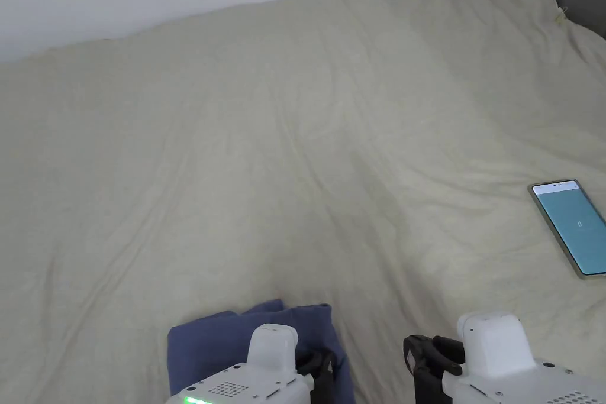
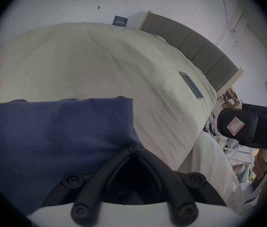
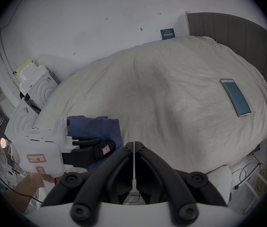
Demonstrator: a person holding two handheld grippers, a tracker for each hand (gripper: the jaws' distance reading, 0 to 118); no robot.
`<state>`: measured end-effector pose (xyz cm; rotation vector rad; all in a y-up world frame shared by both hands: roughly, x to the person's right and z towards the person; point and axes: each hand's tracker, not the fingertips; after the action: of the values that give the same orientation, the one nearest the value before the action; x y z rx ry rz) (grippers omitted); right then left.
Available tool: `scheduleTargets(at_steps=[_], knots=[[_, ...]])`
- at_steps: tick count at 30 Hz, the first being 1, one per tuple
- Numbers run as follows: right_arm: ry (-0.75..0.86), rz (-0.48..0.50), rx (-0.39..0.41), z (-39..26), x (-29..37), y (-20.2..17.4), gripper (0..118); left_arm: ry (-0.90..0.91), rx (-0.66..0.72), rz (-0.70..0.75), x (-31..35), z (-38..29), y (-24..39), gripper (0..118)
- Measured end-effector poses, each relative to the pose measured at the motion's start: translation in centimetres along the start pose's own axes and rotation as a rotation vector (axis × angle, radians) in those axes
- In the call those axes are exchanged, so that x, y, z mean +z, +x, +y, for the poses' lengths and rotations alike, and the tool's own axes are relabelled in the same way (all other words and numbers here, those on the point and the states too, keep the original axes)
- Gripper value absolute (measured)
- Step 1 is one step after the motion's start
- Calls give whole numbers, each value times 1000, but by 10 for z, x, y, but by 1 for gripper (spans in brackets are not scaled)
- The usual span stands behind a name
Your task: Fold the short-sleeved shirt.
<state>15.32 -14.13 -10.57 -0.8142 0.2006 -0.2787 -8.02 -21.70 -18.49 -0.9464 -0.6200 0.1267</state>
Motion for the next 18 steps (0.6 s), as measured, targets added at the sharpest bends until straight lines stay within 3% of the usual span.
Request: scheduleTargets(at_steps=[7,13,18], knots=[[8,-10,24,5,1,-5,5,-13,33,-154,3,-6,19,0],[32,-11,40,10,10,-9,5,87,78,-132,48,-7,12,0],[37,42,89,12,4,-31,5,209,144,-10,113,-10,-23,0]])
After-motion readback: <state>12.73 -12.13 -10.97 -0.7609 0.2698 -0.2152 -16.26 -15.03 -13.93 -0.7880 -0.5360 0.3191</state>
